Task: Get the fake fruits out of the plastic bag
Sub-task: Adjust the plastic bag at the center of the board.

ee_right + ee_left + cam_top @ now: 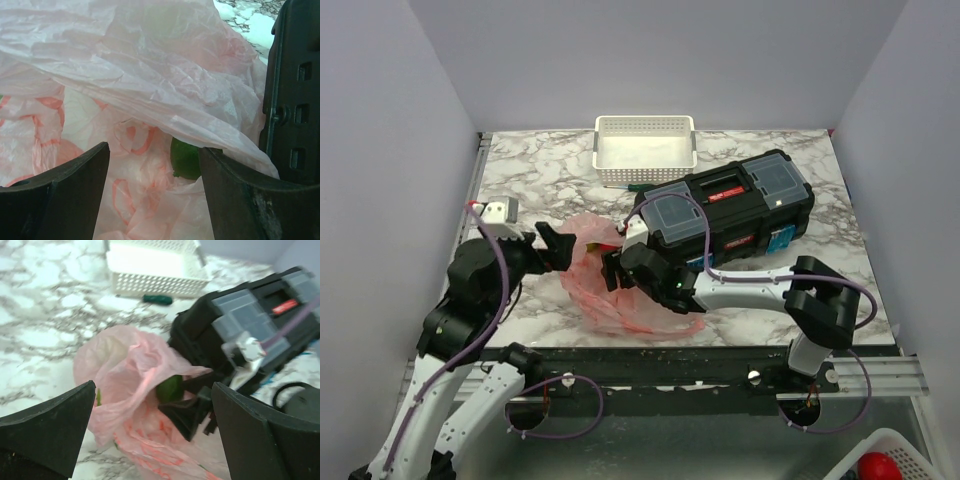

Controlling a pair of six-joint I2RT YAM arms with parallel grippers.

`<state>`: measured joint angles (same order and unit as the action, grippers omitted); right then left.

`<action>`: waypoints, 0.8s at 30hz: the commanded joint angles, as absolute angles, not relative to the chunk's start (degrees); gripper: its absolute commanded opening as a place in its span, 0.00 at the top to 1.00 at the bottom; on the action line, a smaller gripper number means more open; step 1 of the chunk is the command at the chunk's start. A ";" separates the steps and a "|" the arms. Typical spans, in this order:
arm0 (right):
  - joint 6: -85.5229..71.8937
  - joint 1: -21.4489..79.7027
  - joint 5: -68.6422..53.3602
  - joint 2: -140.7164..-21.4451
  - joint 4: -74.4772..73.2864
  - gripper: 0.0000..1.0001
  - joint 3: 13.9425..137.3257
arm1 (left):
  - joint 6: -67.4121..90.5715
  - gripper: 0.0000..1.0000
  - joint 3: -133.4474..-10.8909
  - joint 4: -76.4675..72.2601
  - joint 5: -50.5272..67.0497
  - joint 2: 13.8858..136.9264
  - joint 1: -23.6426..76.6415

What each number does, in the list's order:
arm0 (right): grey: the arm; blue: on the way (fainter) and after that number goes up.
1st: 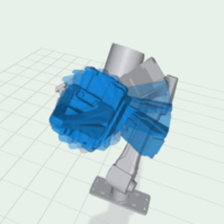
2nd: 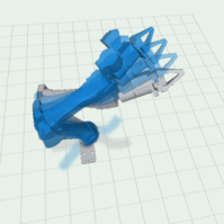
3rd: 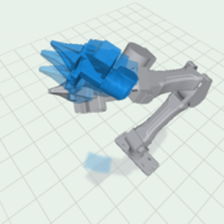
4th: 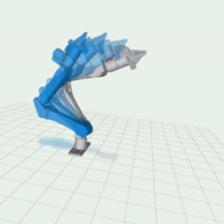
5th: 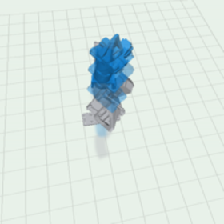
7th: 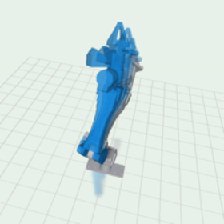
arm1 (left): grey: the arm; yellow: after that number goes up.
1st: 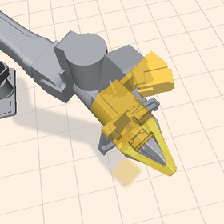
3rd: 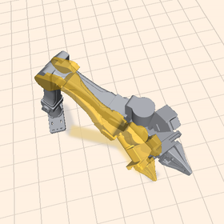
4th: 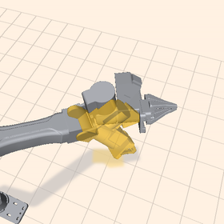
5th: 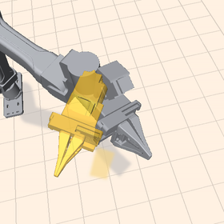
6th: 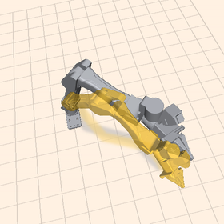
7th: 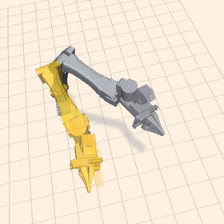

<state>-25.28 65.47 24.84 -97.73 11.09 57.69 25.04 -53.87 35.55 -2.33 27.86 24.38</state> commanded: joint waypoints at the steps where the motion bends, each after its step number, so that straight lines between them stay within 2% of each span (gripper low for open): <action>1: -28.57 65.81 29.73 -100.92 6.34 0.25 59.70 | 23.20 0.01 -52.10 38.09 -12.42 36.59 24.26; 8: -27.96 67.77 34.76 -102.85 1.02 0.23 63.09 | 23.77 0.02 -49.15 36.90 -6.65 40.77 24.01; 10: -28.15 67.77 34.80 -102.37 1.19 0.22 62.79 | 23.81 0.06 -48.37 37.05 -6.91 41.11 23.99; 11: -27.93 67.77 34.57 -102.09 1.75 0.22 62.55 | 23.77 0.11 -48.34 37.48 -7.69 41.53 23.99; 13: -27.17 67.77 33.60 -101.65 2.95 0.21 62.09 | 22.99 0.27 -48.12 37.53 -9.50 42.30 23.91; 16: -26.16 67.81 32.71 -101.90 4.16 0.21 62.04 | 21.28 0.65 -47.86 36.94 -10.75 42.98 23.83; 19: -25.24 67.81 32.59 -102.93 3.82 0.21 63.28 | 20.18 0.88 -48.60 37.74 -11.76 42.54 23.73; 21: -24.48 67.81 32.25 -103.44 3.67 0.20 64.14 | 18.82 1.00 -49.32 38.85 -12.16 41.08 23.74; 24: -22.85 68.01 30.96 -104.21 3.88 0.20 65.91 | 17.46 1.00 -49.89 40.53 -15.11 37.12 23.73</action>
